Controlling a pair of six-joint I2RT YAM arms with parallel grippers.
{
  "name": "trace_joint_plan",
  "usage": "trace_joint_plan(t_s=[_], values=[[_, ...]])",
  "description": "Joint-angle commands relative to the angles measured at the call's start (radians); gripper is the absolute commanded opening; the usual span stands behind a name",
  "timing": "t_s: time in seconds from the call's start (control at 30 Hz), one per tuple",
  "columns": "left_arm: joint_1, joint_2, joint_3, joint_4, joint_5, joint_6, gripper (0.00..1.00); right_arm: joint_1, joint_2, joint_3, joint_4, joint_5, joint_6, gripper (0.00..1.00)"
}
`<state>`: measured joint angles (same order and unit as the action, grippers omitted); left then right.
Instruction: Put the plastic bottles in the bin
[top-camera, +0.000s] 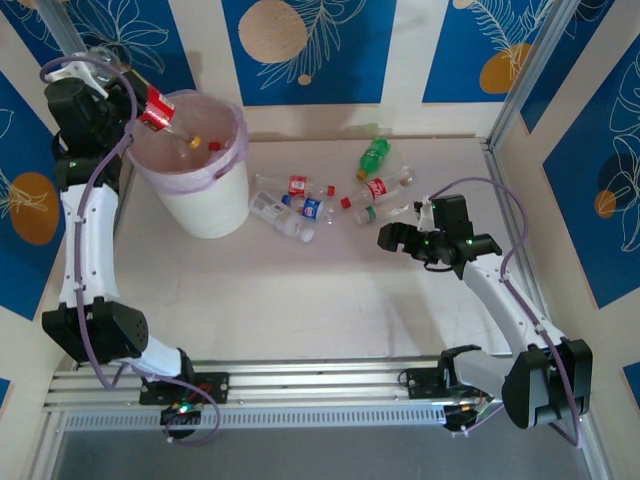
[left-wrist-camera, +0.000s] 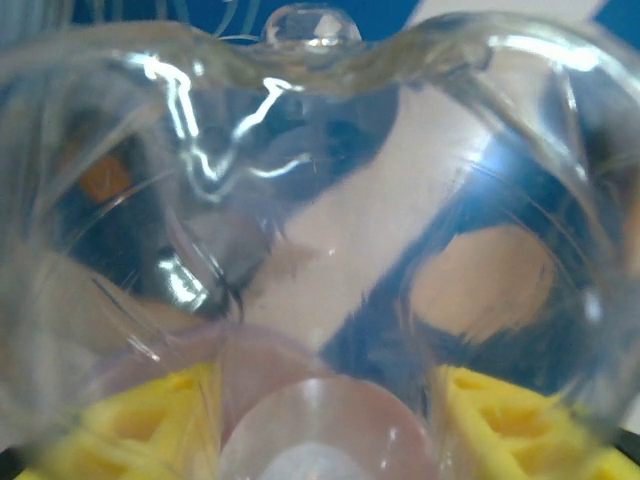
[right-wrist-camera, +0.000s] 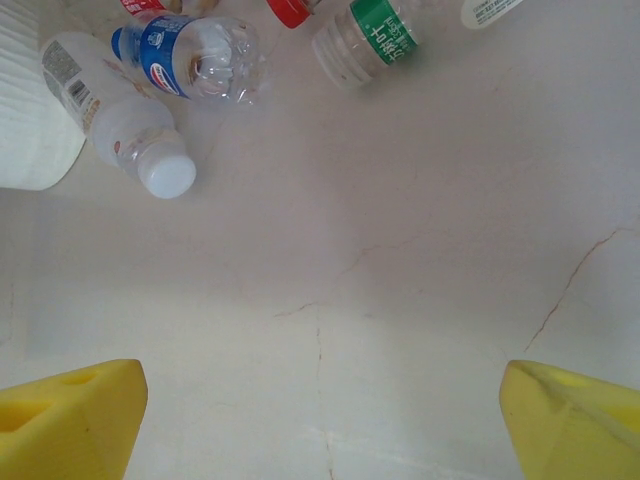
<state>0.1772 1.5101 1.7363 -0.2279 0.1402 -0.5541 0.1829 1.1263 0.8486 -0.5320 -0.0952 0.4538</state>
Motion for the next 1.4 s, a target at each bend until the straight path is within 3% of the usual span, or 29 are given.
trace_joint_plan(t_s=[0.0, 0.27, 0.53, 0.87, 0.9, 1.03, 1.17, 1.37], values=[[0.007, 0.064, -0.012, 0.070, 0.025, -0.086, 0.00, -0.005, 0.014, -0.001, -0.008, -0.023, -0.018, 0.92], [-0.029, 0.201, -0.046, 0.107, 0.107, -0.113, 0.00, 0.002, 0.011, 0.004, -0.026, -0.029, -0.012, 0.91], [-0.095, 0.280, -0.092, 0.097, 0.054, -0.049, 0.00, 0.009, 0.014, 0.003, -0.036, -0.011, -0.007, 0.91], [-0.107, 0.348, -0.152, 0.077, 0.051, 0.023, 0.00, 0.025, 0.059, 0.016, -0.032, 0.004, -0.008, 0.91], [-0.107, 0.353, -0.153, 0.075, 0.051, 0.028, 0.06, 0.027, 0.063, 0.018, -0.030, 0.003, -0.009, 0.91], [-0.108, 0.366, -0.153, 0.074, 0.061, 0.039, 0.63, 0.038, 0.079, 0.027, -0.028, 0.013, -0.012, 0.91], [-0.107, 0.370, -0.133, 0.053, 0.050, 0.051, 0.97, 0.045, 0.086, 0.031, -0.027, 0.017, -0.010, 0.91], [-0.107, 0.360, -0.106, 0.021, 0.041, 0.078, 1.00, 0.048, 0.082, 0.029, -0.026, 0.018, -0.004, 0.91]])
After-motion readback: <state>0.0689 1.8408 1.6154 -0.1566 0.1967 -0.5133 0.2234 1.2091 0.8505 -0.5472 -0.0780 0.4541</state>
